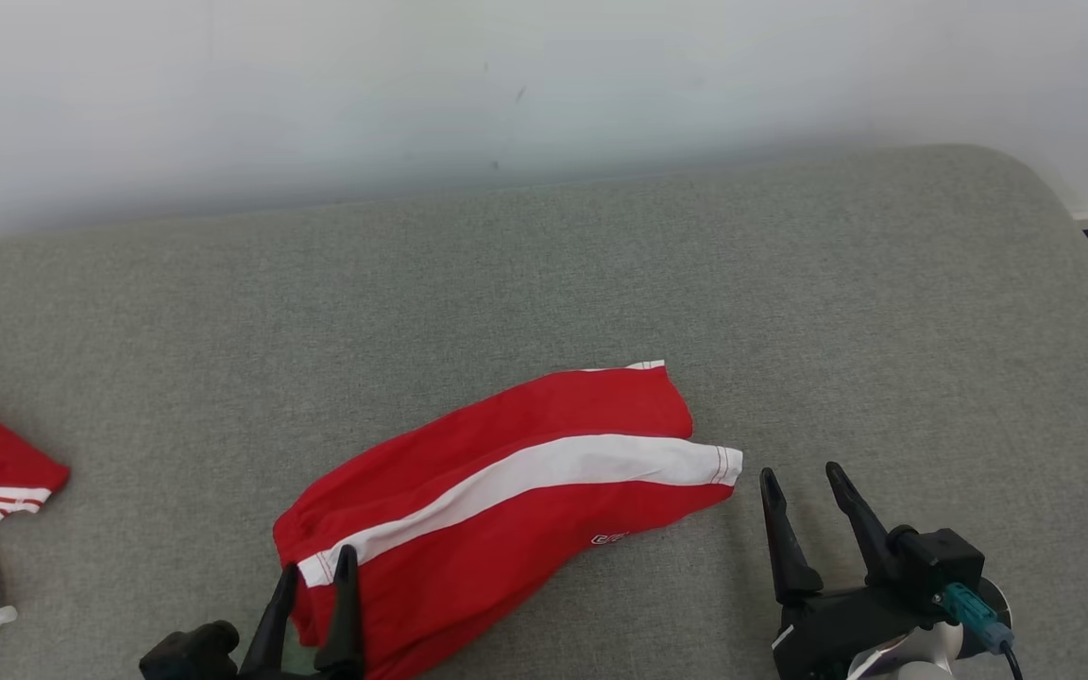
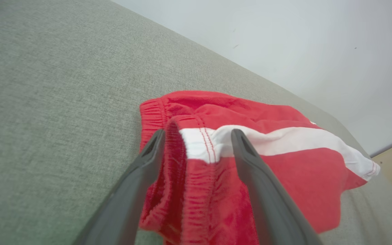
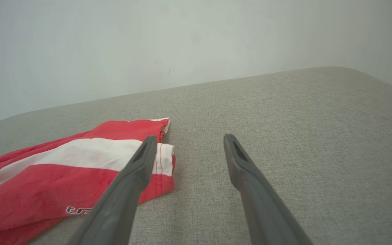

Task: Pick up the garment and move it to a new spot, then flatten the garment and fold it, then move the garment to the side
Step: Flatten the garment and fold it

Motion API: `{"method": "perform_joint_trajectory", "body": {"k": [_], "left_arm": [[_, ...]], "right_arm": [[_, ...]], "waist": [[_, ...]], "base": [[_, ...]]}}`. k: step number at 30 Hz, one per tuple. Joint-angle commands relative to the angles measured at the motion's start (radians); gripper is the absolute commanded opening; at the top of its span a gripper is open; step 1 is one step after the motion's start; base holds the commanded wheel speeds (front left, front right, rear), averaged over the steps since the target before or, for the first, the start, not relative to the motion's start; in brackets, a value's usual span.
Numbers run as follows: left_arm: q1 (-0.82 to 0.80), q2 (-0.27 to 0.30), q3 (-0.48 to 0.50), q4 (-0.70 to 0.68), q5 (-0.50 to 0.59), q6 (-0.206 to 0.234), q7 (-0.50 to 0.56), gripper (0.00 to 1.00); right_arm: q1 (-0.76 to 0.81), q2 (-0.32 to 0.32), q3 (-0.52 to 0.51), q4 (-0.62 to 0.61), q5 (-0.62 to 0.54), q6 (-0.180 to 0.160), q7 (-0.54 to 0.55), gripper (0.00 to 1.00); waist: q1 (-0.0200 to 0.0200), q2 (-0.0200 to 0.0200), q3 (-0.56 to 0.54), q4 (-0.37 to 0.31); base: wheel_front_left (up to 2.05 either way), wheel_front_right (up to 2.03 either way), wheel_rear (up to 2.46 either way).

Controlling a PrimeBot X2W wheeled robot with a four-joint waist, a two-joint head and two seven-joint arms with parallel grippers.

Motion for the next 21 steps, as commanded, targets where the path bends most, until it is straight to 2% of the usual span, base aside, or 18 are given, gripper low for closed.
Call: {"method": "perform_joint_trajectory", "body": {"k": [1, 3, 4, 5, 6, 7, 18, 21], "left_arm": [[-0.006, 0.000, -0.003, -0.010, -0.002, 0.001, -0.003, 0.98], [-0.007, 0.001, -0.007, -0.013, 0.032, 0.001, -0.003, 0.75], [-0.006, 0.000, -0.009, -0.012, 0.031, 0.001, -0.003, 0.58], [-0.006, 0.001, -0.010, -0.009, 0.033, 0.001, -0.003, 0.36], [-0.007, 0.001, -0.014, -0.005, 0.038, 0.001, -0.003, 0.27], [-0.007, 0.001, -0.019, 0.000, 0.035, 0.001, -0.003, 0.00], [-0.025, 0.001, -0.011, -0.027, 0.060, 0.001, -0.003, 0.00], [-0.024, 0.001, -0.008, -0.028, 0.070, 0.001, -0.003, 0.00]], "right_arm": [[-0.006, -0.001, -0.003, 0.000, 0.004, 0.003, -0.001, 1.00], [-0.006, -0.003, -0.001, 0.002, 0.006, 0.003, -0.001, 1.00], [-0.007, -0.005, -0.001, 0.003, 0.009, 0.003, -0.001, 1.00], [-0.009, -0.005, -0.001, 0.004, 0.011, 0.003, -0.001, 1.00], [-0.010, -0.004, 0.001, 0.006, 0.014, 0.003, -0.001, 1.00], [-0.013, -0.004, 0.002, 0.007, 0.016, 0.003, -0.001, 1.00], [-0.066, -0.013, 0.027, 0.073, 0.122, 0.003, -0.001, 1.00], [-0.074, -0.014, 0.063, 0.089, 0.171, 0.003, -0.001, 1.00]], "waist": [[-0.0001, -0.0001, 0.007, 0.008], [-0.0001, -0.0001, 0.010, 0.013], [-0.0001, -0.0001, 0.011, 0.015], [-0.0001, -0.0001, 0.013, 0.017], [-0.0001, -0.0001, 0.014, 0.018], [-0.0001, -0.0001, 0.016, 0.019], [-0.0001, -0.0001, 0.051, 0.037], [-0.0001, -0.0001, 0.057, 0.042]], "base": [[0.00, 0.00, 0.00], [0.00, 0.00, 0.00], [0.00, 0.00, 0.00], [0.00, 0.00, 0.00], [0.00, 0.00, 0.00], [0.00, 0.00, 0.00], [0.00, 0.00, 0.00], [0.00, 0.00, 0.00]]}}
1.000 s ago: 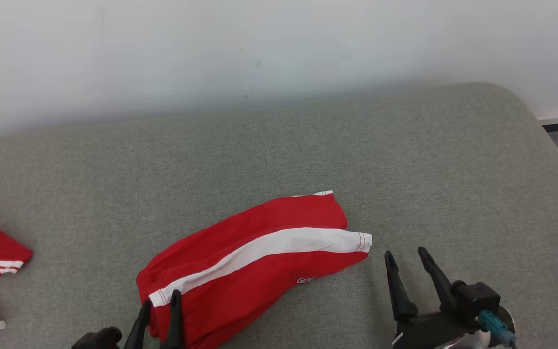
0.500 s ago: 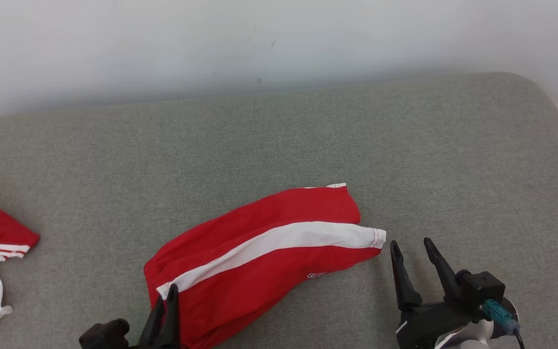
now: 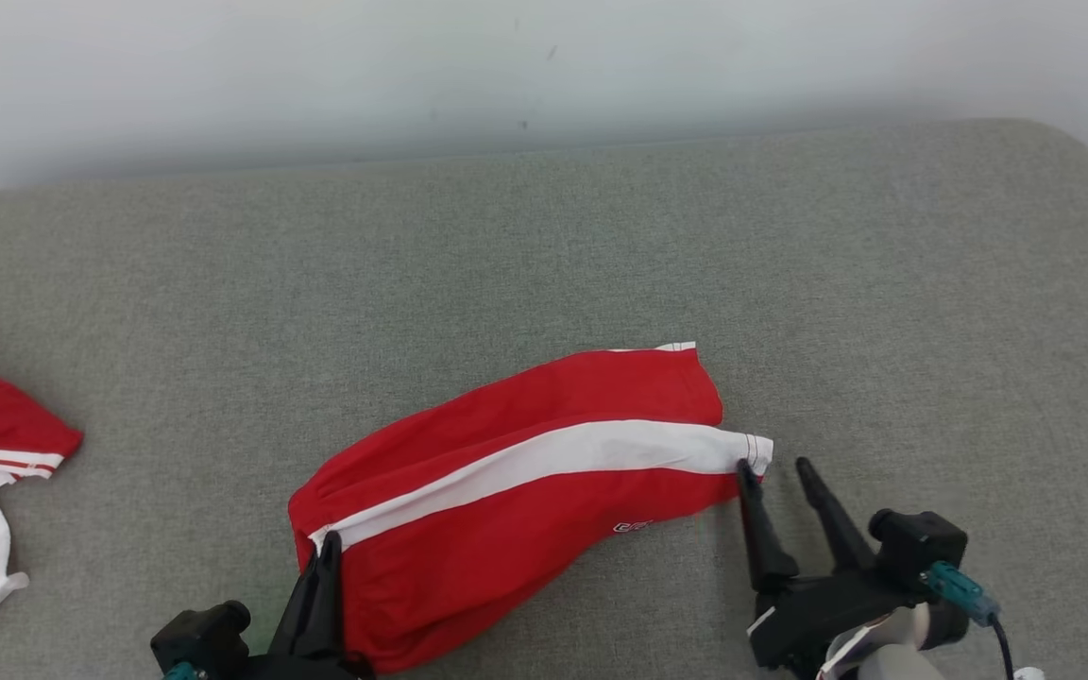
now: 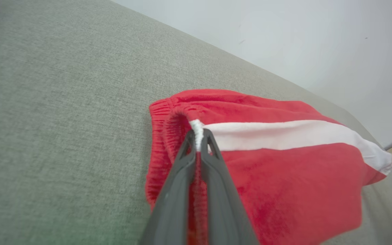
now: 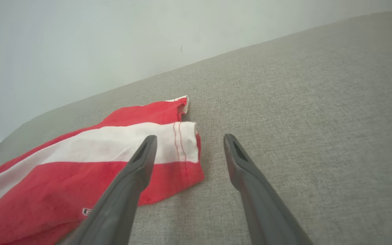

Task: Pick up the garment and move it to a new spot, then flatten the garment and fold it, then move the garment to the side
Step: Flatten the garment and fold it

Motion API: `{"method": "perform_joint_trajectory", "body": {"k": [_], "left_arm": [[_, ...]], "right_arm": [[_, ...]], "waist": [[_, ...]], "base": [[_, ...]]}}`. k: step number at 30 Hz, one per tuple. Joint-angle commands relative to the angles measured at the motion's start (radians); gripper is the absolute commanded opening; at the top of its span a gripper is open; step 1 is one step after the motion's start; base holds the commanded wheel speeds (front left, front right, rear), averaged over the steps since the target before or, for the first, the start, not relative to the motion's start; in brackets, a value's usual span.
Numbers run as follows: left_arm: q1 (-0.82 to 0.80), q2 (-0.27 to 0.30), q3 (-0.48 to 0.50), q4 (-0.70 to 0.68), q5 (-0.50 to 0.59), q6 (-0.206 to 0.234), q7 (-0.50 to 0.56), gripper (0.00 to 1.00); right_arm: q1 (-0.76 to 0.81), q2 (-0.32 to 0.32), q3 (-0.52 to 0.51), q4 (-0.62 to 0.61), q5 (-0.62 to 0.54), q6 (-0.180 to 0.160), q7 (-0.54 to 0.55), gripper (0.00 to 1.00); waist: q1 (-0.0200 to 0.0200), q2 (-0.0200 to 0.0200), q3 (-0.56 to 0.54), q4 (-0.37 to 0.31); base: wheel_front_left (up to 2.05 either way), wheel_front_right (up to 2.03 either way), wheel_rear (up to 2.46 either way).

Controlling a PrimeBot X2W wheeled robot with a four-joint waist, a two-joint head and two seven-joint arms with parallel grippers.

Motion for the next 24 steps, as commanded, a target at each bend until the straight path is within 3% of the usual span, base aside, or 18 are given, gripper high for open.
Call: {"method": "perform_joint_trajectory", "body": {"k": [1, 7, 17, 19, 24], "left_arm": [[-0.004, 0.001, 0.003, -0.001, 0.013, 0.001, -0.003, 0.00], [-0.005, 0.001, 0.009, -0.004, 0.023, 0.001, -0.003, 0.00], [-0.015, 0.001, 0.001, 0.006, 0.029, 0.001, -0.003, 0.00], [-0.017, 0.001, 0.000, 0.007, 0.030, 0.001, -0.003, 0.00], [-0.023, 0.001, -0.003, 0.009, 0.031, 0.001, -0.003, 0.00]], "right_arm": [[-0.008, -0.001, 0.012, 0.002, 0.011, 0.003, 0.000, 1.00], [-0.021, -0.026, 0.076, -0.007, 0.123, 0.003, 0.000, 1.00], [-0.050, -0.053, 0.124, -0.007, 0.184, 0.003, 0.000, 1.00], [-0.053, -0.055, 0.132, -0.008, 0.191, 0.003, 0.000, 0.87], [-0.055, -0.058, 0.133, -0.005, 0.198, 0.003, 0.000, 0.65]], "waist": [[0.0000, -0.0001, 0.003, 0.002], [0.0000, -0.0001, 0.015, 0.005], [0.0000, -0.0001, 0.031, 0.012], [0.0000, -0.0001, 0.034, 0.016], [0.0000, -0.0001, 0.041, 0.020]], "base": [[0.00, 0.00, 0.00], [0.00, 0.00, 0.00], [0.00, 0.00, 0.00], [0.00, 0.00, 0.00], [0.00, 0.00, 0.00]]}}
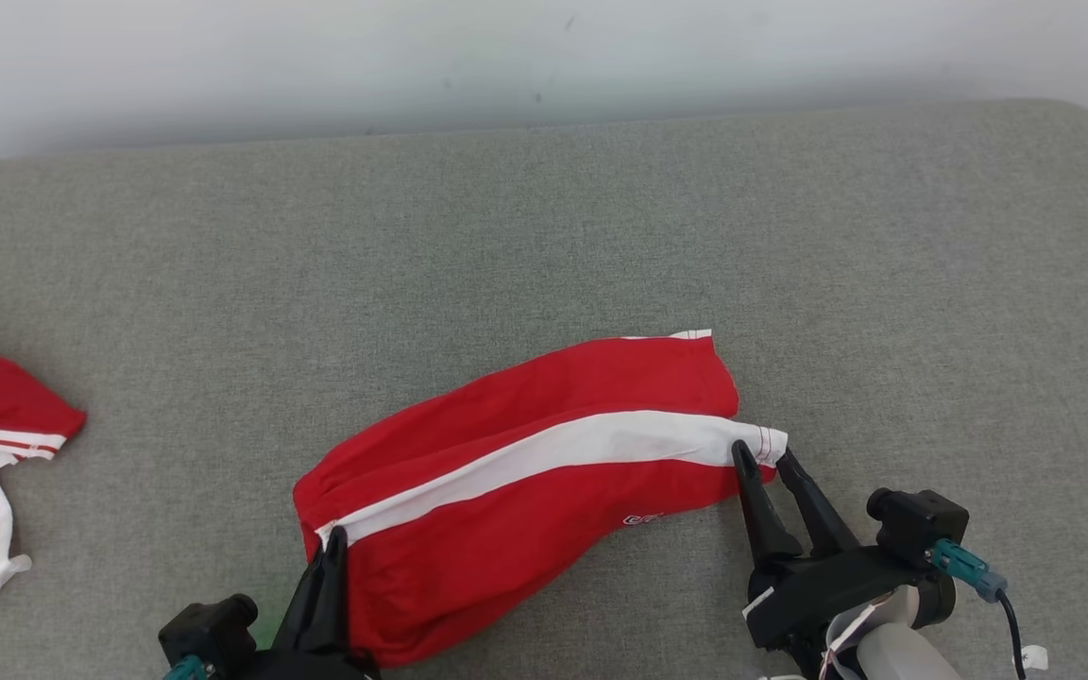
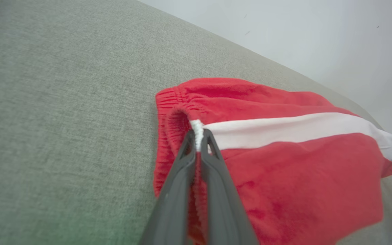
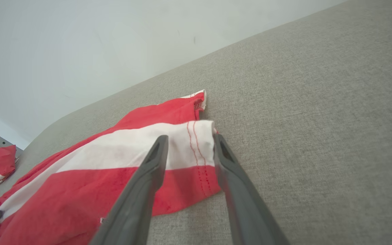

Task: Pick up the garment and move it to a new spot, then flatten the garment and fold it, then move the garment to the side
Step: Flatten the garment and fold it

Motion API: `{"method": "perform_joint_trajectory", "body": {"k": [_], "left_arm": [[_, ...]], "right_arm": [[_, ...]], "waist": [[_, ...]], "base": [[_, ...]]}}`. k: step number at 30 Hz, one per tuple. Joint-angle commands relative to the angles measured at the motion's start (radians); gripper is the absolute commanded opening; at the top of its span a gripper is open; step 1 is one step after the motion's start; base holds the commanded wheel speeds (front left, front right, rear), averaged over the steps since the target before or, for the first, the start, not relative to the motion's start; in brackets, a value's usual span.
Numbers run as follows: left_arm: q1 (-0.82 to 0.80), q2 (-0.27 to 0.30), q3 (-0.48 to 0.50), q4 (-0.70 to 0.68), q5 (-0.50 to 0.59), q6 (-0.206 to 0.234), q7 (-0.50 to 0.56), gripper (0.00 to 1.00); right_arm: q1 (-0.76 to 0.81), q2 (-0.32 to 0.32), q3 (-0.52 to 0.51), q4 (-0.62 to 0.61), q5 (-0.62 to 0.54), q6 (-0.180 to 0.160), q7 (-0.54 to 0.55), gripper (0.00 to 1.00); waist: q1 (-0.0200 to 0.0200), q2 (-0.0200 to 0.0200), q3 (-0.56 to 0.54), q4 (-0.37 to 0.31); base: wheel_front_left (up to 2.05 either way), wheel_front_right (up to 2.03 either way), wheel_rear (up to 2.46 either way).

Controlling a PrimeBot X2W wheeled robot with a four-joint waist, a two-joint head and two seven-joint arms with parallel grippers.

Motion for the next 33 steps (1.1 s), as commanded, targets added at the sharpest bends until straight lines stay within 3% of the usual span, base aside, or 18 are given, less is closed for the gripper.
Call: {"method": "perform_joint_trajectory", "body": {"k": [1, 5, 7, 8, 16, 20, 27, 33], "left_arm": [[-0.015, 0.001, 0.001, 0.003, 0.003, 0.001, -0.003, 0.00], [-0.019, 0.001, -0.002, 0.002, 0.001, 0.001, -0.003, 0.00], [-0.023, 0.001, -0.002, 0.002, 0.007, 0.001, -0.003, 0.00], [-0.024, 0.001, -0.003, 0.003, 0.030, 0.001, -0.003, 0.00], [-0.026, 0.003, 0.013, -0.016, 0.064, 0.001, -0.003, 0.00], [-0.058, 0.036, 0.004, -0.075, 0.086, 0.001, -0.003, 0.00], [-0.161, 0.175, -0.057, -0.155, 0.062, 0.001, -0.003, 0.00], [-0.314, 0.312, -0.108, -0.230, 0.007, 0.002, 0.062, 0.00]], "right_arm": [[-0.012, -0.002, 0.001, 0.001, 0.006, 0.003, 0.000, 0.63], [-0.015, 0.000, 0.000, 0.005, 0.009, 0.003, 0.000, 0.42], [-0.017, 0.002, -0.004, -0.005, 0.006, 0.003, 0.000, 0.19], [-0.019, 0.003, -0.014, -0.016, 0.000, 0.003, 0.000, 0.00], [0.005, 0.017, -0.059, -0.078, -0.019, 0.003, -0.001, 0.00], [-0.008, 0.023, -0.068, -0.137, -0.012, 0.003, 0.000, 0.00], [-0.069, 0.010, -0.082, -0.223, -0.013, 0.003, 0.000, 0.00], [-0.163, -0.025, -0.081, -0.274, 0.000, 0.003, -0.001, 0.00]], "waist": [[0.0000, -0.0001, 0.003, 0.002], [0.0000, -0.0001, 0.008, 0.006], [0.0000, -0.0001, 0.008, 0.007], [0.0000, -0.0001, 0.007, 0.006], [0.0000, -0.0001, -0.040, -0.007], [0.0000, -0.0001, -0.086, -0.016], [0.0000, -0.0001, -0.191, -0.034], [0.0000, -0.0001, -0.249, -0.043]], "base": [[0.00, 0.00, 0.00], [0.00, 0.00, 0.00], [0.00, 0.00, 0.00], [0.00, 0.00, 0.00], [0.00, 0.00, 0.00], [0.00, 0.00, 0.00], [0.00, 0.00, 0.00], [0.00, 0.00, 0.00]]}}
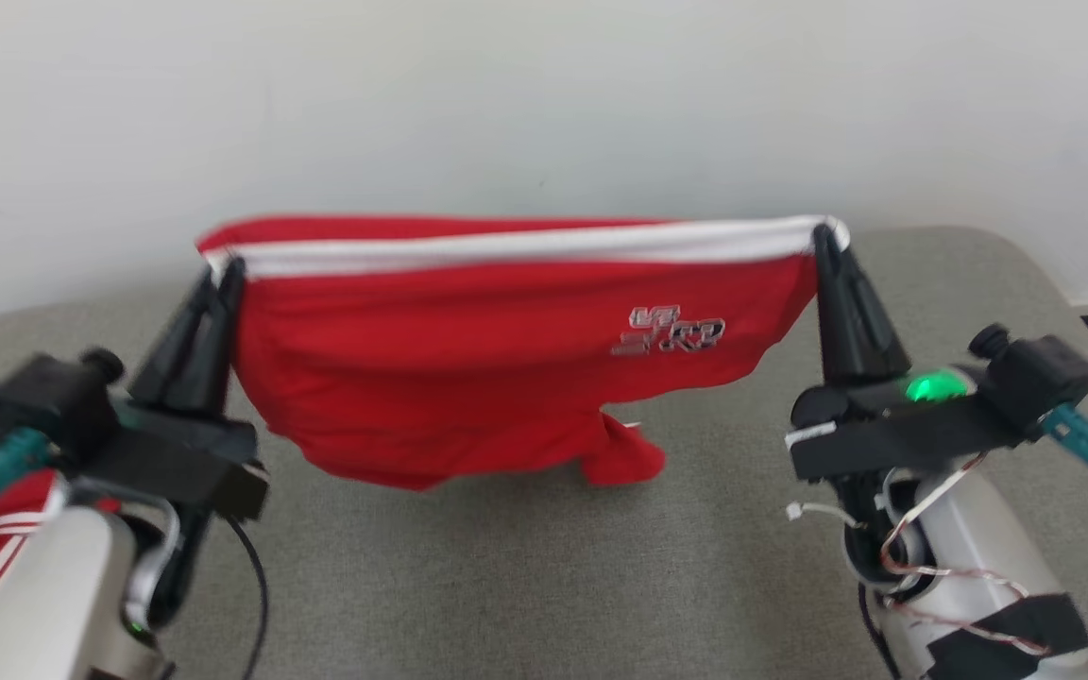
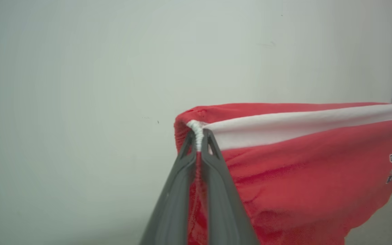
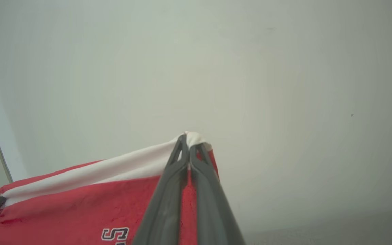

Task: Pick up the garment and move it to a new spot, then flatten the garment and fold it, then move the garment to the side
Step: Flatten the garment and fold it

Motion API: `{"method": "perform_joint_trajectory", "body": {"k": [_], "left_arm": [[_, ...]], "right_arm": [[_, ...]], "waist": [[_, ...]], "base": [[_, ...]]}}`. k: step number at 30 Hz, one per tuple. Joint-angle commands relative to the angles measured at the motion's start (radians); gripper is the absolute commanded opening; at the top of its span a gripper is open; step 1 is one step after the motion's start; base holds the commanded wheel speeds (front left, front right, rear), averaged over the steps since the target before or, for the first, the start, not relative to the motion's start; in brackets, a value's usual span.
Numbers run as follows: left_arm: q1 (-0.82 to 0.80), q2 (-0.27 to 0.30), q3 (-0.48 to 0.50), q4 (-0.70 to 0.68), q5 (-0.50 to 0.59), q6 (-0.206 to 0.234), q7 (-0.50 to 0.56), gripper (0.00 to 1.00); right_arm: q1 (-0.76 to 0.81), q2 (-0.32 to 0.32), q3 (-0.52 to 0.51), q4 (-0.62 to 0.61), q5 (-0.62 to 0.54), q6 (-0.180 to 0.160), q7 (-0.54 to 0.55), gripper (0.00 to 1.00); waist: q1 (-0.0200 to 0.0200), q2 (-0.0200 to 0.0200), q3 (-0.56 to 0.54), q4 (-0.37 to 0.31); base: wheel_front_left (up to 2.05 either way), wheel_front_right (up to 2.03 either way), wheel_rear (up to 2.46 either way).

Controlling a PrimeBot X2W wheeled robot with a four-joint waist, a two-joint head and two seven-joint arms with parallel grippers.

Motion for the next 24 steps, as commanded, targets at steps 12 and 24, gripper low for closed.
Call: {"method": "perform_joint_trajectory", "body": {"k": [12, 24], "left_arm": [[-0.198, 0.119, -0.061, 0.009, -0.063, 0.002, 0.115, 0.00], [-0.533, 0.070, -0.130, 0.205, -0.005, 0.004, 0.102, 0.00]], "right_arm": [[-0.197, -0.081, 0.073, 0.048, 0.003, 0.003, 0.000, 0.00], [-0.580, -0.168, 0.153, 0.260, -0.019, 0.003, 0.000, 0.00]], "waist": [[0.0001, 0.0000, -0.022, -0.008], [0.0001, 0.0000, 0.332, -0.005]], "base": [[0.00, 0.00, 0.00], [0.00, 0.00, 0.00]]}}
